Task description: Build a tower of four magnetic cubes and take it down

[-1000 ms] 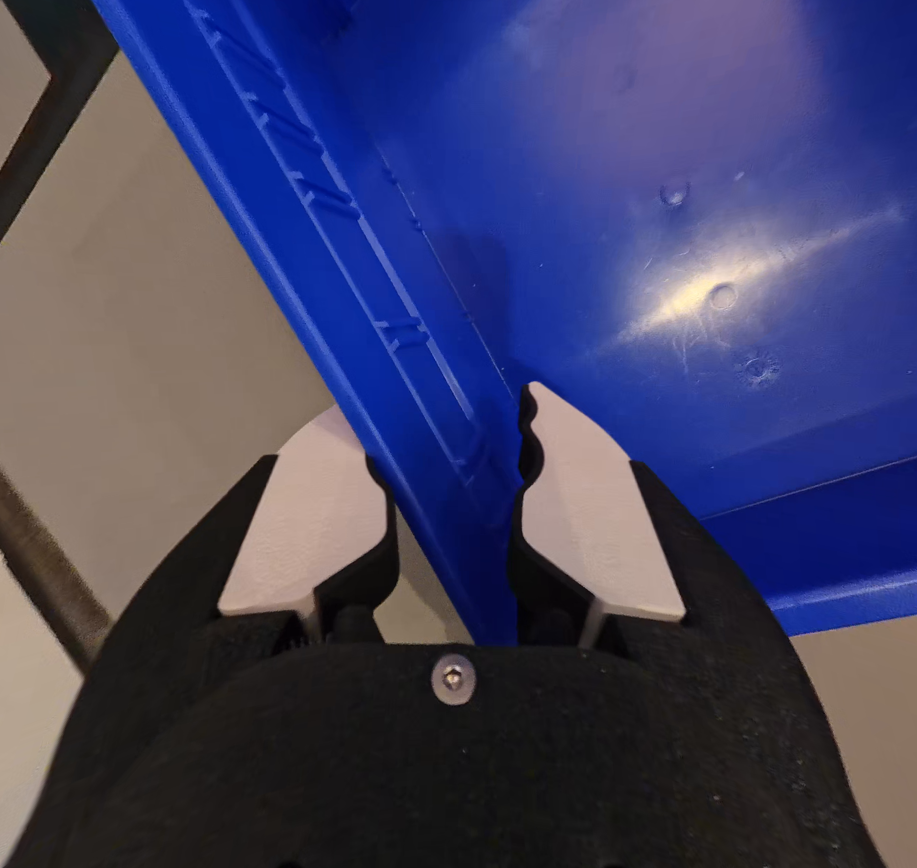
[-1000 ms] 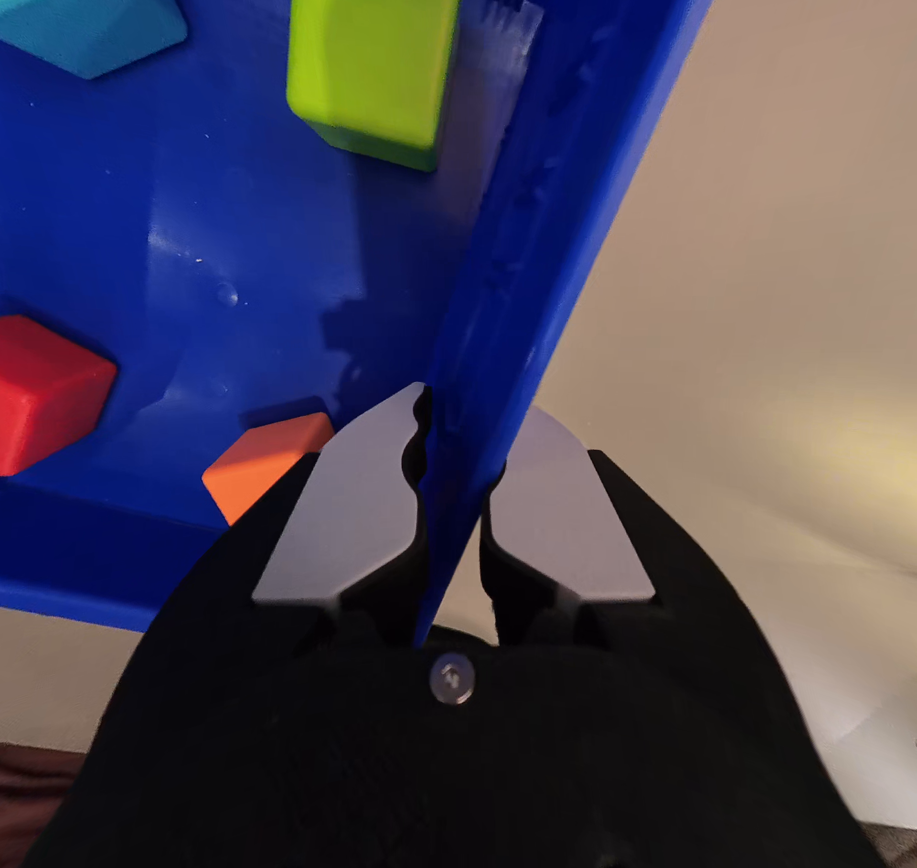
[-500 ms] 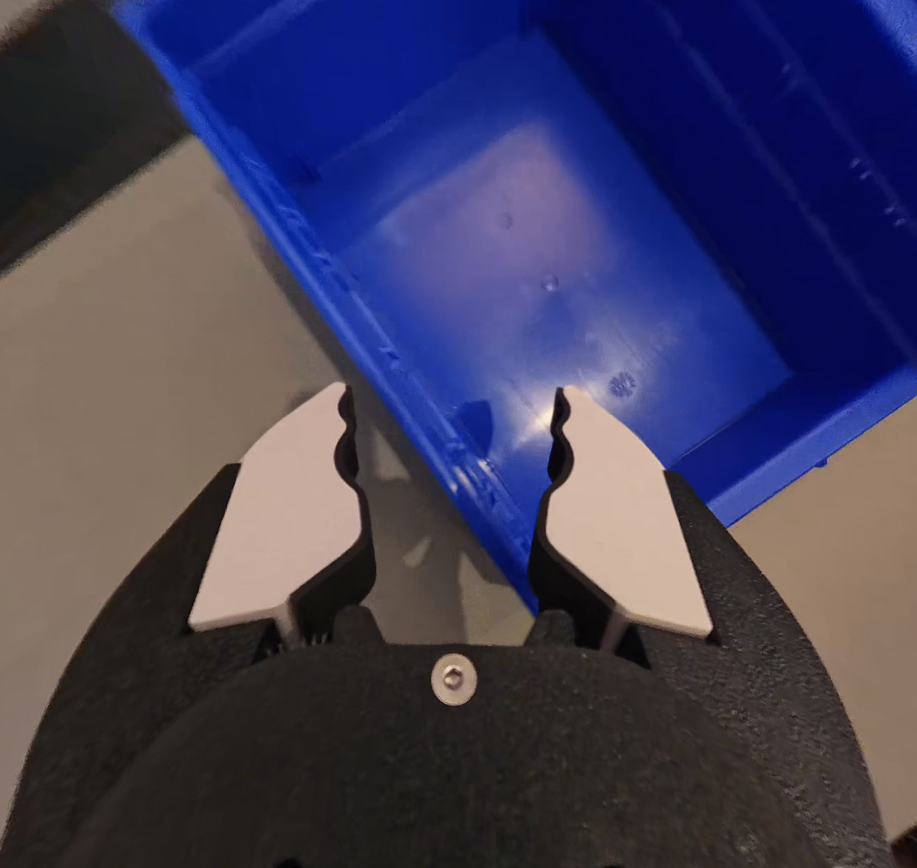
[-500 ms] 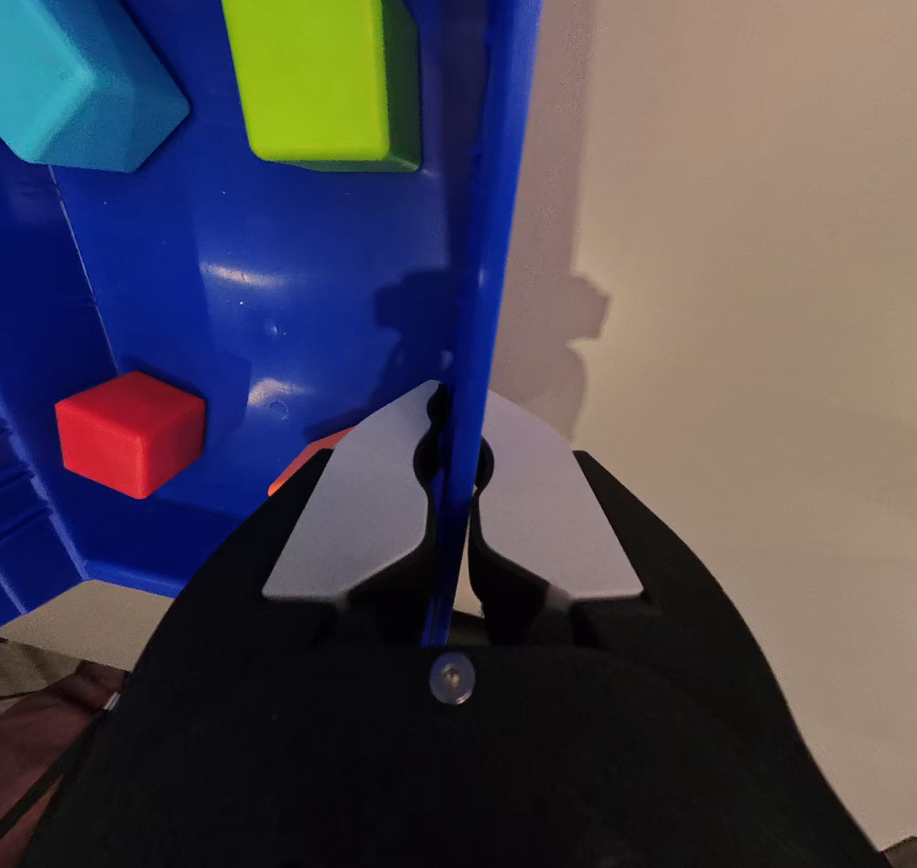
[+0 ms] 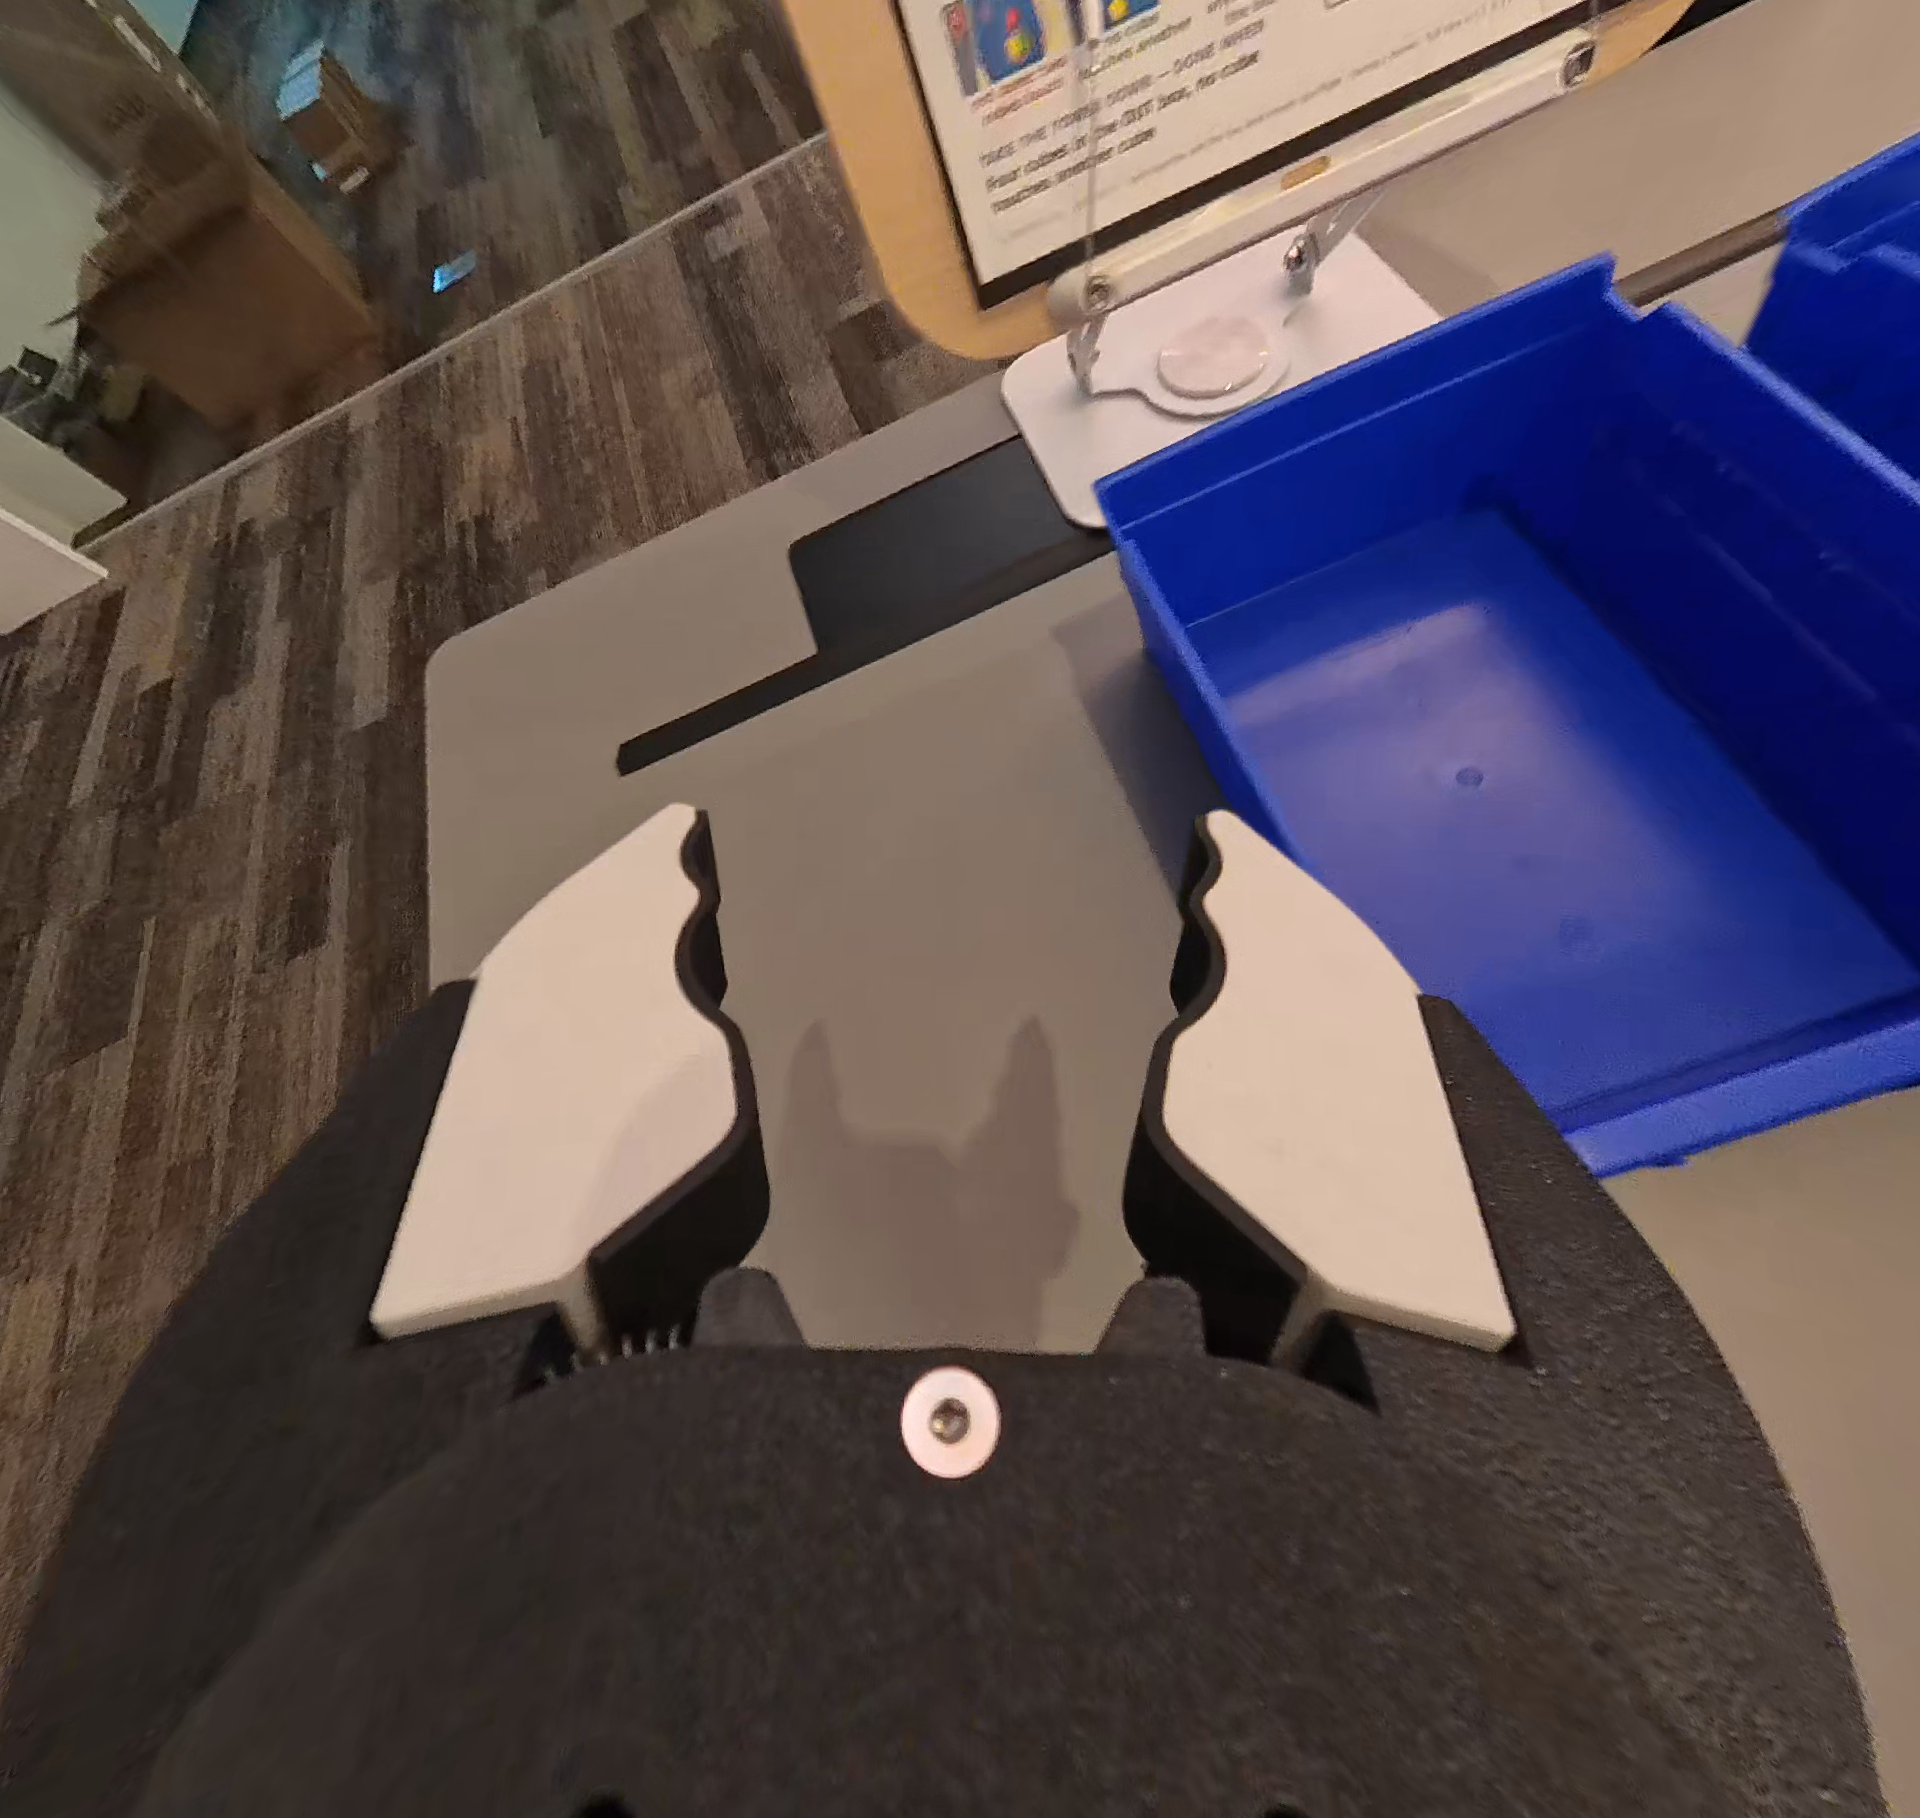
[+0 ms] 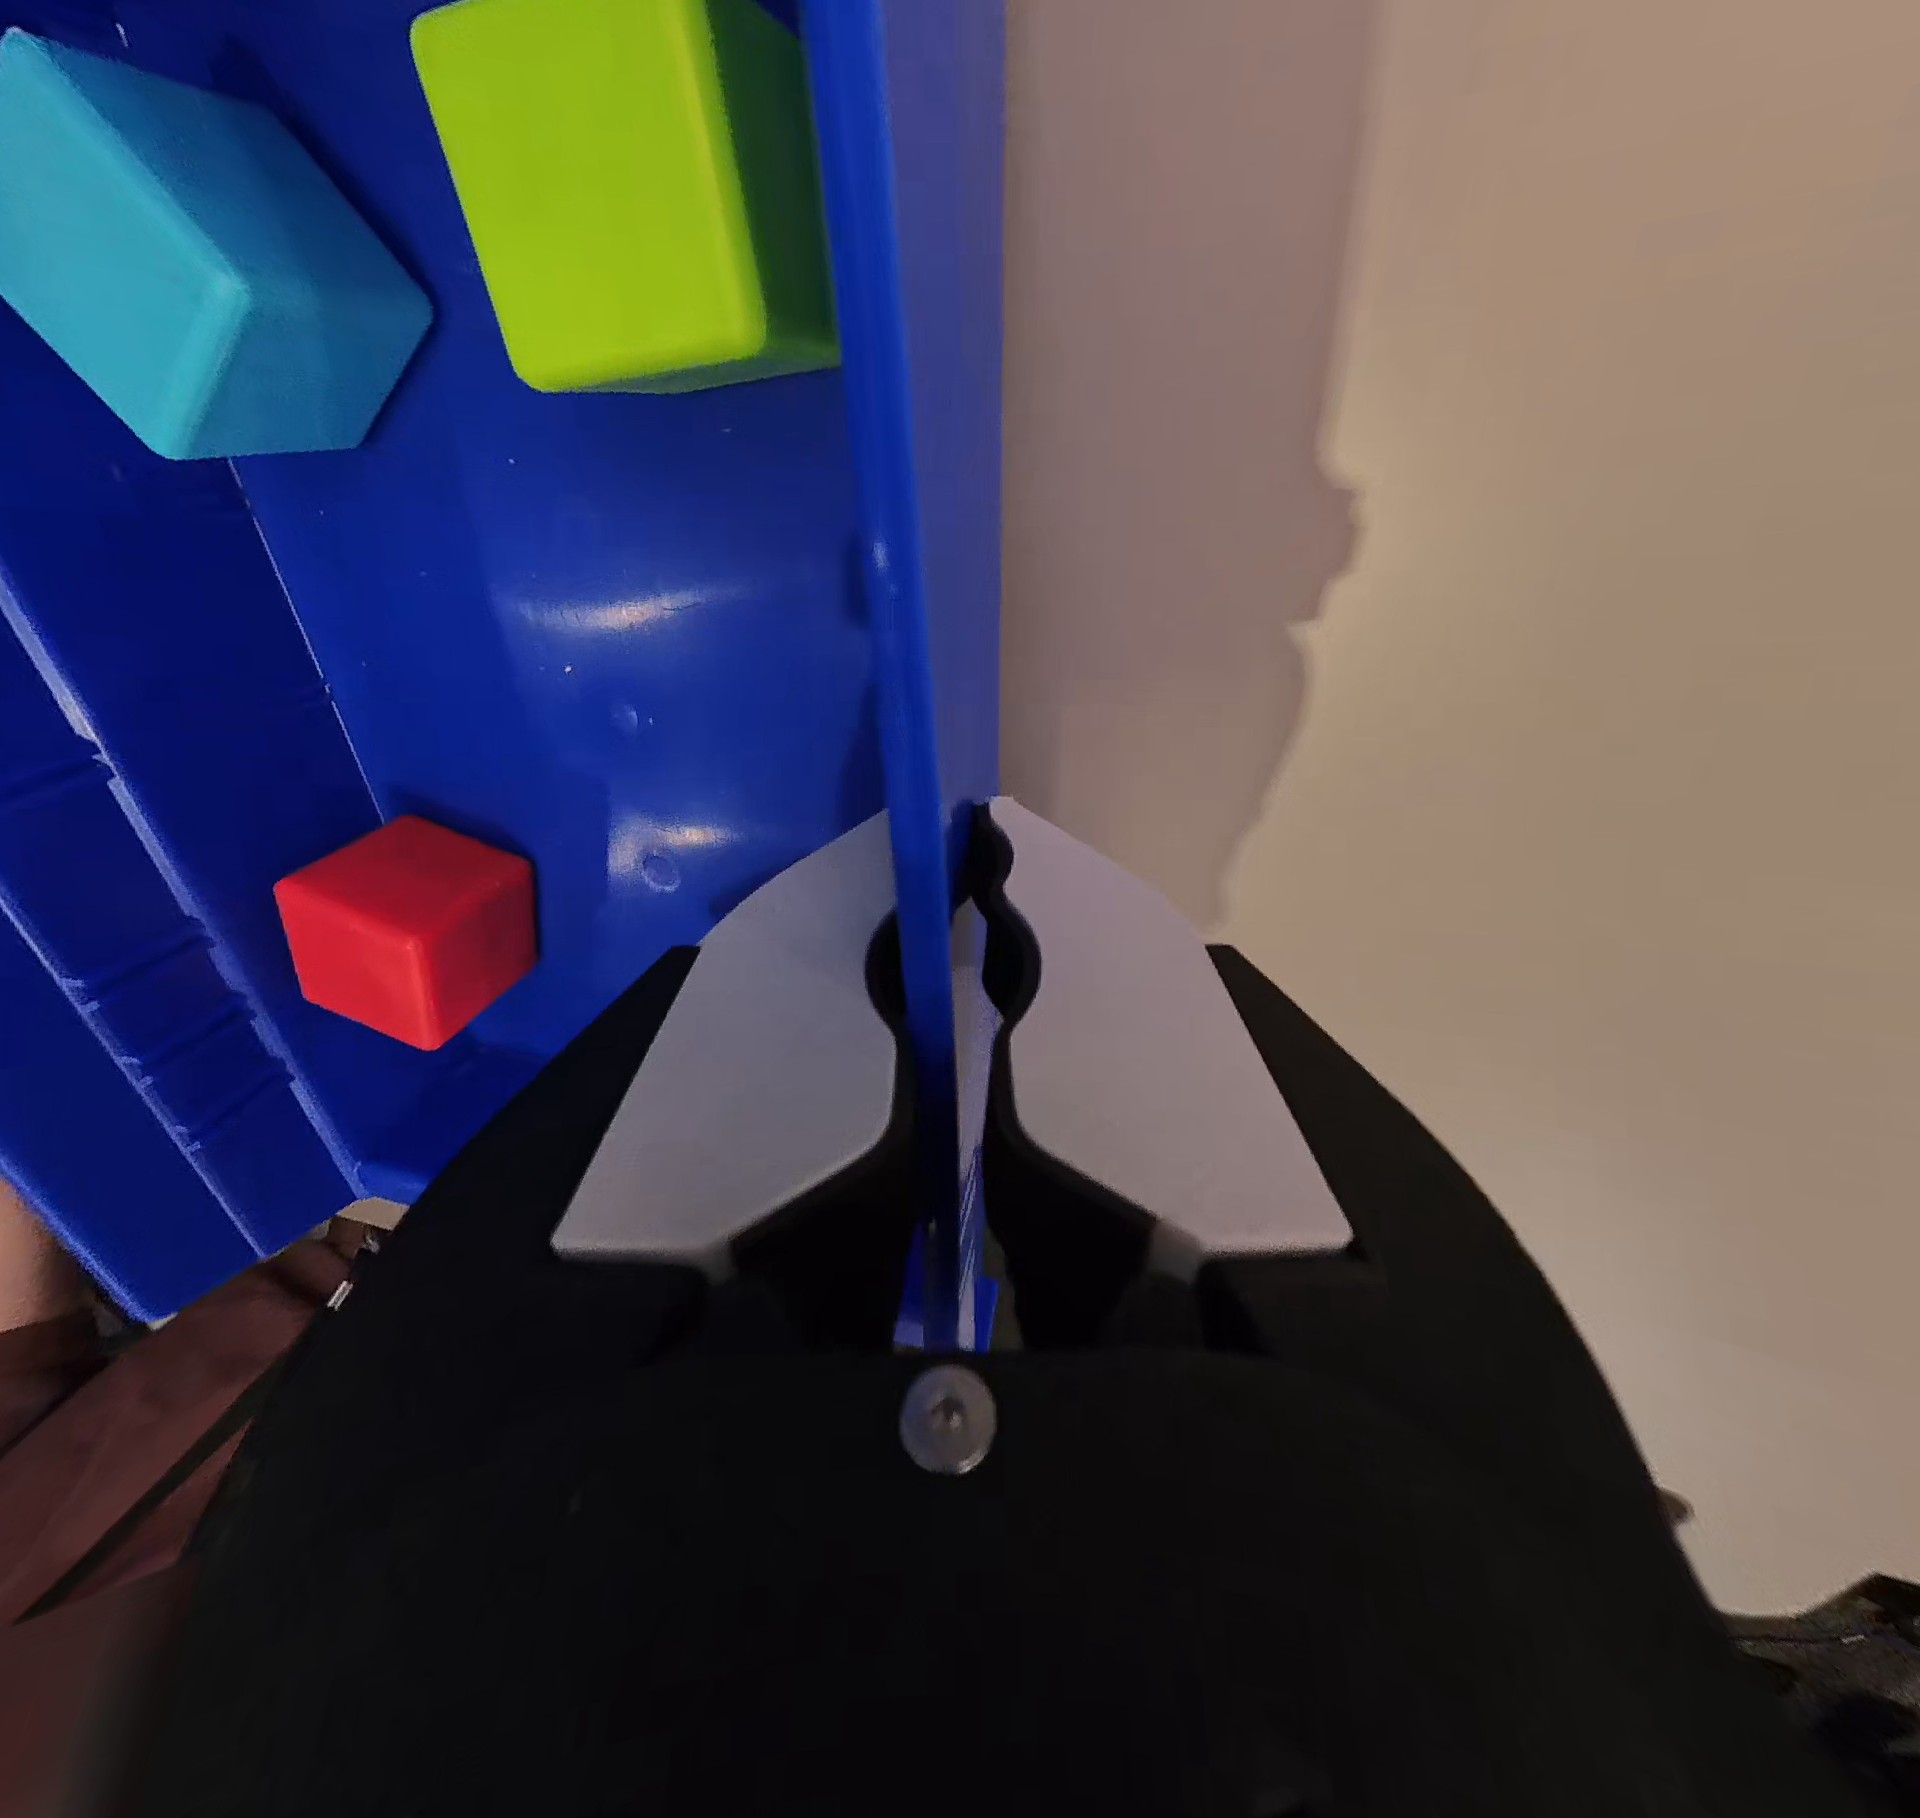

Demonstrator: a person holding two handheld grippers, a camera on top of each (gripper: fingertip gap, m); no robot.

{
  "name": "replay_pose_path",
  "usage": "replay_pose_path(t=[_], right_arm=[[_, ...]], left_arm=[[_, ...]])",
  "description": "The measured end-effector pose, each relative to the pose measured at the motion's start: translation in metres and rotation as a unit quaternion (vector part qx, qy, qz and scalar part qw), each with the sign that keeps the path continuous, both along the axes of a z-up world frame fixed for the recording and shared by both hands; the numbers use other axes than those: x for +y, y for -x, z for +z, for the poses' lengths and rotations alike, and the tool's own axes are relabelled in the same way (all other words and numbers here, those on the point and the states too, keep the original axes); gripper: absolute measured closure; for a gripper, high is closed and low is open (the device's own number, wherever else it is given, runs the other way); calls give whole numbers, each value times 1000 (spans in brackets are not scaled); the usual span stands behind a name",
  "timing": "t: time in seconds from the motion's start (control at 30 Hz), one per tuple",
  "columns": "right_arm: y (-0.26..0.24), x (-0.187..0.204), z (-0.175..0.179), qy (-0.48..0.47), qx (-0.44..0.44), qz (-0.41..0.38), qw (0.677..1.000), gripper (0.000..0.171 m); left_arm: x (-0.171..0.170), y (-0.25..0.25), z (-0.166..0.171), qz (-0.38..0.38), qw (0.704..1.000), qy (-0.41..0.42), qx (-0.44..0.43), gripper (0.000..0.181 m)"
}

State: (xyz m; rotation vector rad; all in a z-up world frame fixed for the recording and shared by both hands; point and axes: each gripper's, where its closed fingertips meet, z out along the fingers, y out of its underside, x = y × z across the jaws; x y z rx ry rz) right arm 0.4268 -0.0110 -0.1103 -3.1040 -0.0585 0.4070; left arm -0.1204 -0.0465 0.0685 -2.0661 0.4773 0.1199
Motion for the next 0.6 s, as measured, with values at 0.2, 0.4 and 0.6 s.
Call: replay_pose_path(t=[0.2, 0.4, 0.6], right_arm=[[-7, -3, 72, -16, -36, 1, 999, 163], [59, 19, 157, -47, -56, 55, 996, 163], [199, 38, 184, -49, -17, 171, 984, 163]], left_arm=[[-13, 43, 19, 37, 999, -13, -9, 97], [-29, 84, 19, 73, 997, 6, -21, 102], [-42, 130, 37, 131, 987, -38, -83, 103]])
